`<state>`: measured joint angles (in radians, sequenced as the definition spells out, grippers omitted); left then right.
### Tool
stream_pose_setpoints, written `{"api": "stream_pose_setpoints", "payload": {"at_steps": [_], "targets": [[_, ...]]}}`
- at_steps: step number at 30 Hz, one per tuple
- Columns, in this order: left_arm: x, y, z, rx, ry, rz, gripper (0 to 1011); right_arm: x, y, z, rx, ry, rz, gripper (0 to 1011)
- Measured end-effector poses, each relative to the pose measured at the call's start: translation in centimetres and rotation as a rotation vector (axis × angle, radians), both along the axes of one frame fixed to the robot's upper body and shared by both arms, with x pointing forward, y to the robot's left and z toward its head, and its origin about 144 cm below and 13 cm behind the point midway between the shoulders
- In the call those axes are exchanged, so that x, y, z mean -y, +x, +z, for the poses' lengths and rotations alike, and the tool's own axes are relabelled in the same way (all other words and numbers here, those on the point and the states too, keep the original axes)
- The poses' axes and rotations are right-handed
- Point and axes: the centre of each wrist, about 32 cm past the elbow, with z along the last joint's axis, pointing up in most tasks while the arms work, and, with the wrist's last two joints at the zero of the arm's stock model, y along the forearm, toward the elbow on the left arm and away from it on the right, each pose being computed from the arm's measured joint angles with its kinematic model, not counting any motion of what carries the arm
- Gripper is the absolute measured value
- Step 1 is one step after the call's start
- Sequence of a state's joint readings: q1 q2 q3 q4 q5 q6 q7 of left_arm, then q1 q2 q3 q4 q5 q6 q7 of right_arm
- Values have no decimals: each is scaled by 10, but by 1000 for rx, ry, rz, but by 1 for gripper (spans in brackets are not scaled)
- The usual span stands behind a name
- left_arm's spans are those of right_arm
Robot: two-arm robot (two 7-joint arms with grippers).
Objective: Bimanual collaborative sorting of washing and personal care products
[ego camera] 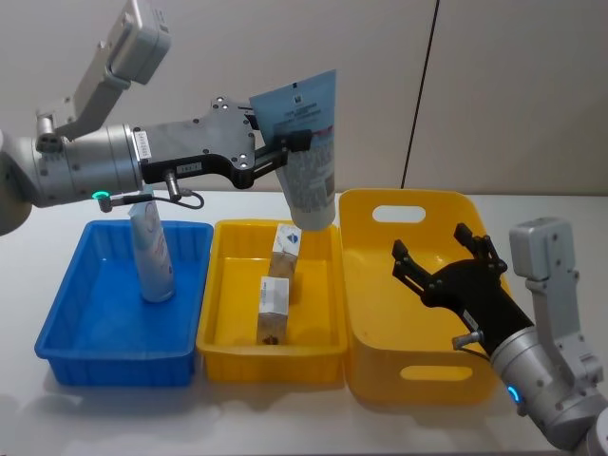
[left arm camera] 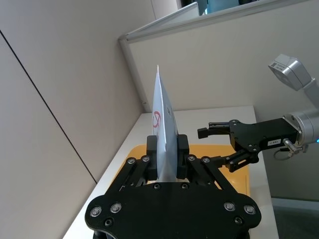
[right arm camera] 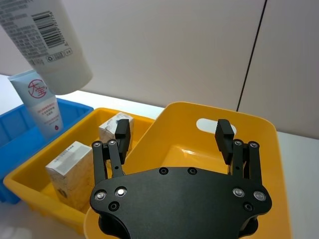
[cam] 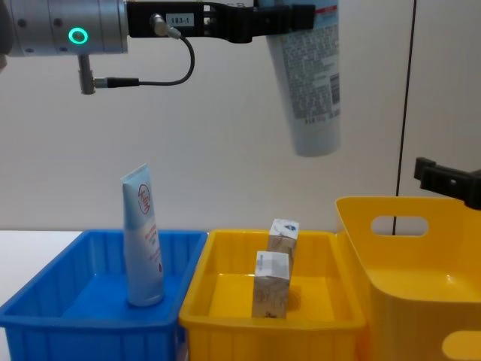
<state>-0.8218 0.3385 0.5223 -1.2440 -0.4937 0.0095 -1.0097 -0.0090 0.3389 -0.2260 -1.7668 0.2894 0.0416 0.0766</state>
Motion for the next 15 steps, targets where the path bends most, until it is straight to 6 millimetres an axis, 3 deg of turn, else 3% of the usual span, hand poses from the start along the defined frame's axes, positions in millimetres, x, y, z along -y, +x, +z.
{"api": "stream_pose_setpoints", "payload": {"at_steps": [15], "targets": [[1, 1, -1, -3, 0, -6, 208, 1, 22, 24, -19, -16, 148, 1001]]}}
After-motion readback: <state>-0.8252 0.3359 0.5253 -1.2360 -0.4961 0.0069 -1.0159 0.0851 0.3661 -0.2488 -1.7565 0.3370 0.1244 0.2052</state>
